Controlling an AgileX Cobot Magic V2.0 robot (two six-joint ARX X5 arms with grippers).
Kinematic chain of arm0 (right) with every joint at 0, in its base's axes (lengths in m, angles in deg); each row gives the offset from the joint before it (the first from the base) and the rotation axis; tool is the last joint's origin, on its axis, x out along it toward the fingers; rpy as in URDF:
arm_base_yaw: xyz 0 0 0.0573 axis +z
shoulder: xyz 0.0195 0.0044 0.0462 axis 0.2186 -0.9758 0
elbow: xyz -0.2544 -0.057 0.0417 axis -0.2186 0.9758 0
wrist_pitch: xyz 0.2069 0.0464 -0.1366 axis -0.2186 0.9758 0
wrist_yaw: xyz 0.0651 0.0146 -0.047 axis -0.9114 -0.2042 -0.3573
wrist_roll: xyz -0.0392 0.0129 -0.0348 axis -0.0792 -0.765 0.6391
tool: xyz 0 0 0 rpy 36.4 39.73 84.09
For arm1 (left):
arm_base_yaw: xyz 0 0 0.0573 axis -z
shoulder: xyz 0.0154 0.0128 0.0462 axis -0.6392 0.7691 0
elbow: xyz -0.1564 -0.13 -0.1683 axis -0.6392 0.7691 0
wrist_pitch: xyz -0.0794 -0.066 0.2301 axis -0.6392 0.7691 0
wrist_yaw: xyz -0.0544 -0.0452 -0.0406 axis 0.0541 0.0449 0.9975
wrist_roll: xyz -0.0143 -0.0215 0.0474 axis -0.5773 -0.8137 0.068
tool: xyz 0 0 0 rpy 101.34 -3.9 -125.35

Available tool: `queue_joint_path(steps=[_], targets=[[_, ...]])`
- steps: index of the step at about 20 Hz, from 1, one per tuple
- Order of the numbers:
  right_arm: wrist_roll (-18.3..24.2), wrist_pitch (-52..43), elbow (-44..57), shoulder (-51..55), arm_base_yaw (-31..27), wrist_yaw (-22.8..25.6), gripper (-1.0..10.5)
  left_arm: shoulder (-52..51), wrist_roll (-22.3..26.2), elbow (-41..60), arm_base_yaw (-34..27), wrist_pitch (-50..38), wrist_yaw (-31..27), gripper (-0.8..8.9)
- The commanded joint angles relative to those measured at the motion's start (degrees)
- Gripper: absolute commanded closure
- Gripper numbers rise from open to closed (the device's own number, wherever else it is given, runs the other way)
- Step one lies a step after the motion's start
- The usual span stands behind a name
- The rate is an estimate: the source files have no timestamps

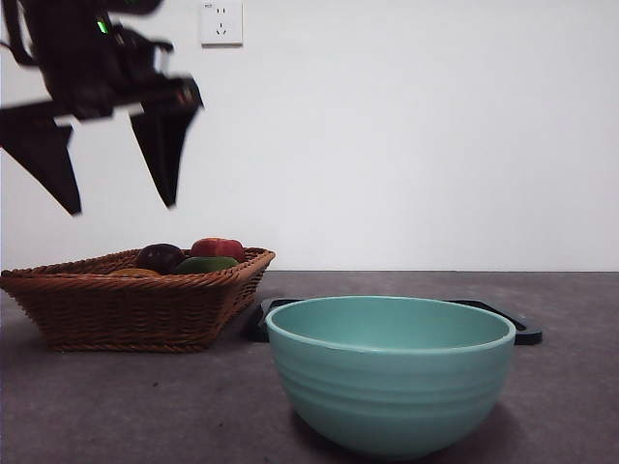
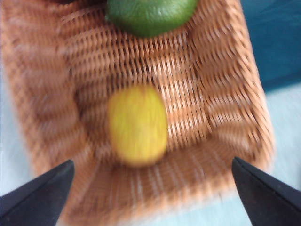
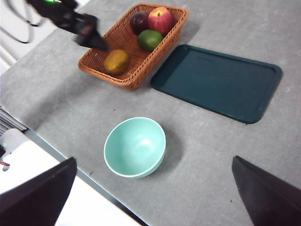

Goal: Pick up the wifruite, put it on the bowl, pick up the plate, put it on desk

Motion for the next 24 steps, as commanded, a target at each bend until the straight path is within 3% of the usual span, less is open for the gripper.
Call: queue_joint_path(steps=[1,14,21,24], targets=[[0.61,-0.17,-1.07,0.15,0.33,0.17,4.0,3.58,0.9,-1.53,0.26,-3.23,-1.36,2.87],[0.61,-0.15,-1.07,0.37,0.33,0.2,4.0,16.33,1.09,-1.53,0.09,-8.66,-3.65,2.98],[0.59,-0.17,-1.07,0.37,0.33,0.2,4.0,16.39,1.09,-1.6,0.02,-7.98,-3.63,5.45],[0.59,-0.17,-1.07,0.37,0.33,0.2,4.0,16.37,1.09,-2.47,0.02,-6.32,-3.63,5.48]])
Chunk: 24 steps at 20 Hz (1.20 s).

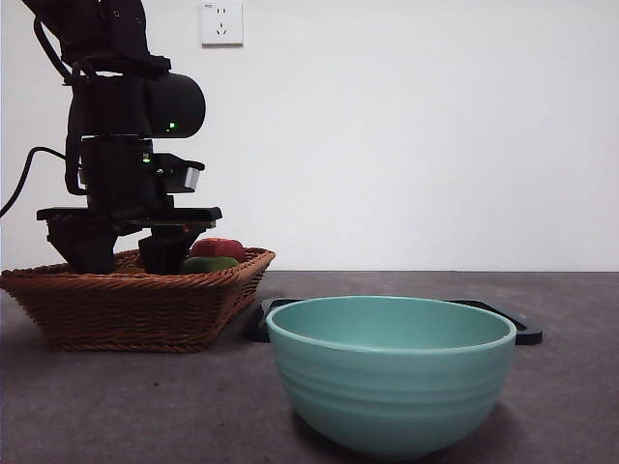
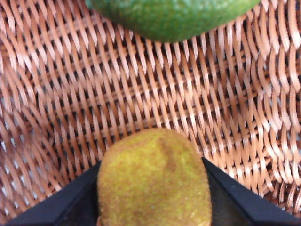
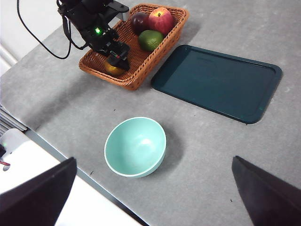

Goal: Pick up the wifruite, put it on the bowl, pick up the plate, put it on desk

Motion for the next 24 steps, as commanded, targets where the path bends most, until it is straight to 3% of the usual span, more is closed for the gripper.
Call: queue_joint_path(steps=[1,7,12,18,24], targets=[[0.61,-0.33,-1.07,-0.07,0.33,0.2,4.0,0.85,0.26,-2.78,0.13,1.9,-0.35,5.48],[0.46,1.31,-1.09,0.0,0.33,0.2,4.0,-1.44,0.26,-11.8,0.85,12.59,-0.11,5.47],[0.42,4.55,-2.58,0.07,0.33,0.26,4.0,-9.55,-0.44,-12.35,4.87,16.94,0.42,5.48],[0.39,6.23,-6.34,0.33,0.33,2.99,4.0,-16.11,-4.26,-12.35,16.55,21.27,2.69,5.47],[0.39,6.62,-7.54,0.35,0.33,3.02,4.0,-14.93,-9.79,-12.26,30.27,18.49,2.69,5.48]])
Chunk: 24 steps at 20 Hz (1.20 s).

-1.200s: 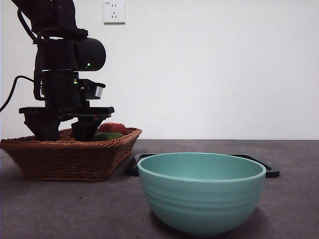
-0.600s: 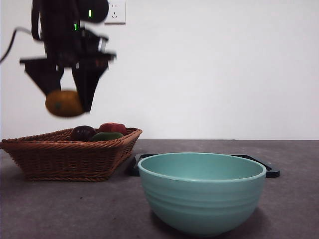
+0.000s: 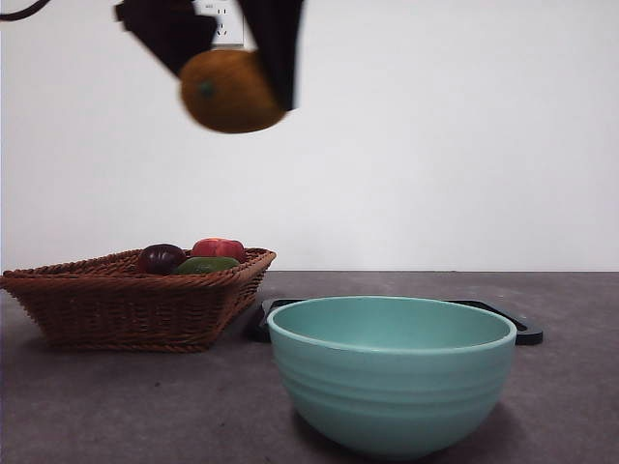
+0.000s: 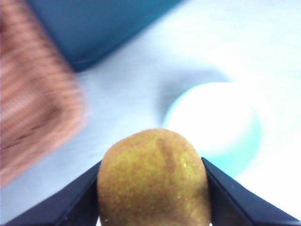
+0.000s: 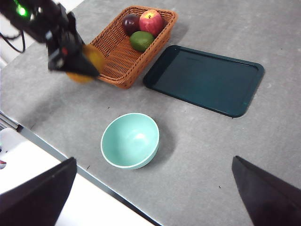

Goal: Pick up the wifruite, put it on the bowl, pick up the plate, put it on desk

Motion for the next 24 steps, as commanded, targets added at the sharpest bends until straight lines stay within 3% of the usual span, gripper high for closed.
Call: queue_joint_path(steps=[1,8,24], targets=[[0.42,-0.22,-1.07,-0.02,0.33,0.07,4.0,2.4,-3.15,-1.25,4.44,-1.55,0.28,5.48],[0.44,-0.22,-1.07,-0.02,0.33,0.07,4.0,11.65,-5.86,-1.25,11.41,-2.8,0.28,5.48],[0.44,-0.24,-1.07,-0.02,0.33,0.07,4.0,26.6,-6.16,-1.27,11.43,-9.75,0.28,5.48]])
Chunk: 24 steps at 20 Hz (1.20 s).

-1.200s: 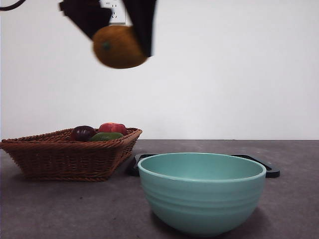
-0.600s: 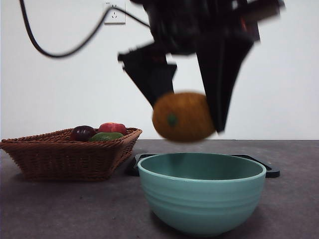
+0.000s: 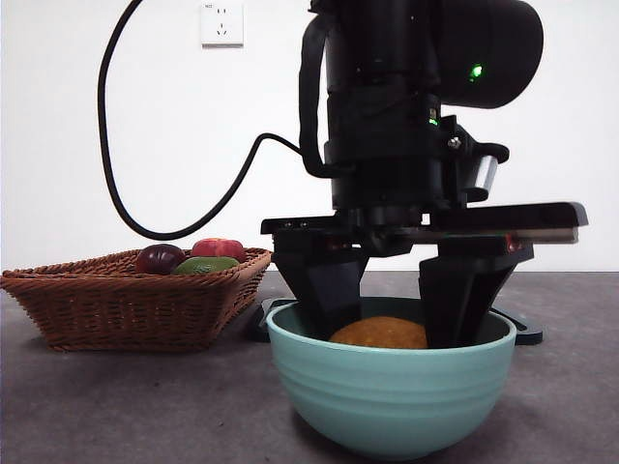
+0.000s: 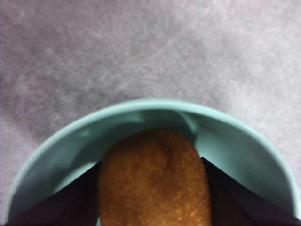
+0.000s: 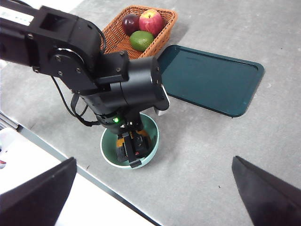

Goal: Pick up the wifruite, put it on the bowl, pick up the plate, put it on desk

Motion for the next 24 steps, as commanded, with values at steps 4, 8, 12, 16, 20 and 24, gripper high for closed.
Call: queue_joint_path(steps=[4,8,12,16,20,24], targets=[[0.44,-0.31,-1.07,-0.02,0.33,0.07,4.0,1.18,-0.15,-1.27,0.42,0.22,0.09,5.47],[0.42,-0.28,-1.07,-0.02,0.33,0.07,4.0,1.2,-0.04,-1.27,0.44,0.26,0.28,5.27],[0.44,-0.28,-1.07,-0.02,0.33,0.07,4.0,1.2,0.24,-1.36,0.44,0.15,0.28,3.28],[0.44,-0.28,-1.07,-0.02,0.33,0.07,4.0,-0.09,1.88,-2.4,0.42,0.26,0.22,3.13],[0.44,-0.28,-1.07,-0.02,0.33,0.07,4.0,-4.24,2.93,-3.85,0.48,0.74,0.22,3.12],[0.44,-0.28,-1.07,-0.02,0.33,0.07,4.0,-11.74,4.46,-3.85,0.55,2.4,0.22,3.04]])
